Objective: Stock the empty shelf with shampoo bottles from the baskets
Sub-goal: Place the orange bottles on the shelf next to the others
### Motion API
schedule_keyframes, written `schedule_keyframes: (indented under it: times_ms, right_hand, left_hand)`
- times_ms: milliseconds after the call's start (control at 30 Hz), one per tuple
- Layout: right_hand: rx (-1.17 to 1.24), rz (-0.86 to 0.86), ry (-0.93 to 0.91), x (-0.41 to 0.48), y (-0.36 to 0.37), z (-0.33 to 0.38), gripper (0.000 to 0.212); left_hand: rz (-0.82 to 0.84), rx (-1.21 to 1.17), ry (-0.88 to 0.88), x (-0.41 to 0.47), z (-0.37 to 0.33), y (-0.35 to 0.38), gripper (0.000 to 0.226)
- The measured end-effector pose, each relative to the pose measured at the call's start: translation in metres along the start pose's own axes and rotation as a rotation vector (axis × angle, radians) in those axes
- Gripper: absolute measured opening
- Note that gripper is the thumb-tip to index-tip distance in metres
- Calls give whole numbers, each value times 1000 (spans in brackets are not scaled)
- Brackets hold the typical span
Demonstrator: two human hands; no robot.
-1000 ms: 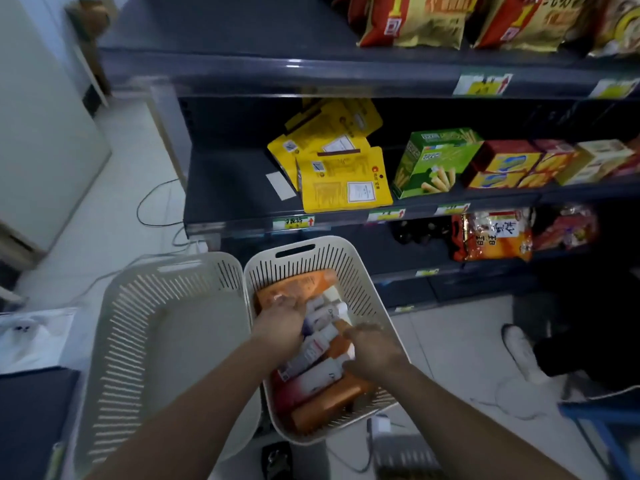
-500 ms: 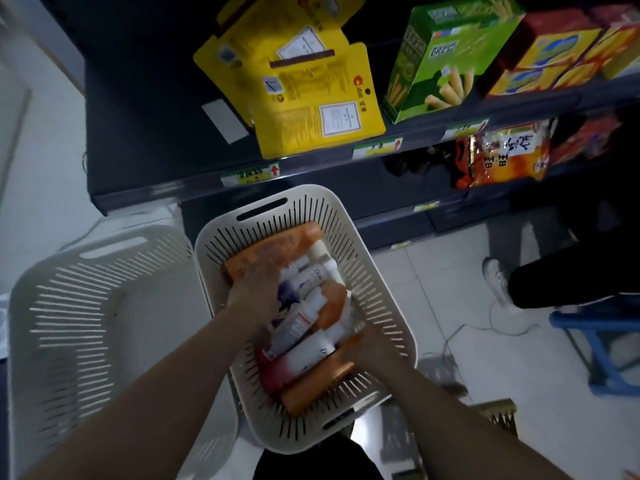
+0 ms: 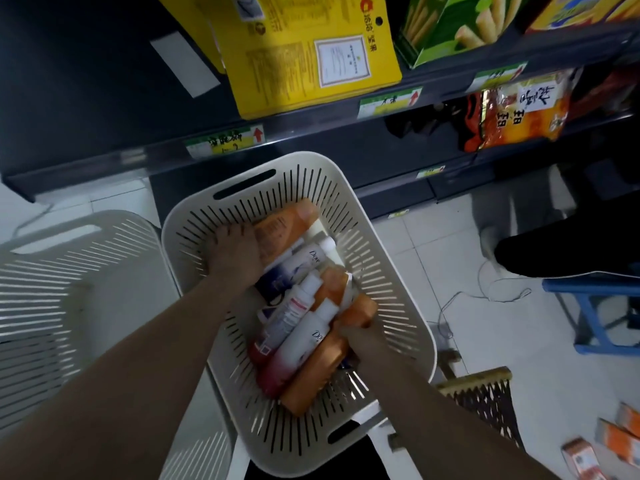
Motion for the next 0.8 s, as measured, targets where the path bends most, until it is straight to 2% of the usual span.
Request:
schedule_keyframes:
  times_ms: [67,167,200,267,300,367,433,533,667,800]
  right_hand:
    - [117,-17,28,-4,1,0,44]
    - [240,-16,68,-12,-1,0,27]
    - [261,-16,69,-11,0,-1,23]
    - [282,-33,37,-9,2,3,22]
    - [276,-41,13,-9,3,8,26]
    - [272,-49,-12,-8,3,12,36]
    - [263,-64,-24,-12,-2,18,29]
    - [361,-59,-10,-17,-6,24,20]
    - [425,-32,-33,-22,3,36,36]
    - [441,18,9,-27,11,42,32]
  left_hand:
    - [122,-125,-58,3,3,15,77]
    - [347,-472,-121,-7,1,32,106]
    - [390,-528,-119,-13,-2,32,100]
    - [471,-602,-114,-21,-6,37,63]
    - [520,-649,-132,-24,-7,40,52]
    - [642,-753,-192,-33,-3,43,48]
    - [721,-856,-238,-37,3,48,47]
    - [729,-946,-211,-53,4,39,44]
    - [725,-1062,-99,-72,-12,24,42]
    - [668,-979,58,-84,-26,19,63]
Point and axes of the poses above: each hand's wrist, its own x-axis towards the middle knuckle, its own y-axis out of the palm, z = x × y, the point moved 9 cm from there along x, towards the middle knuckle, and after that the axes turned 13 degrees about -y, right-handed, at the moved point
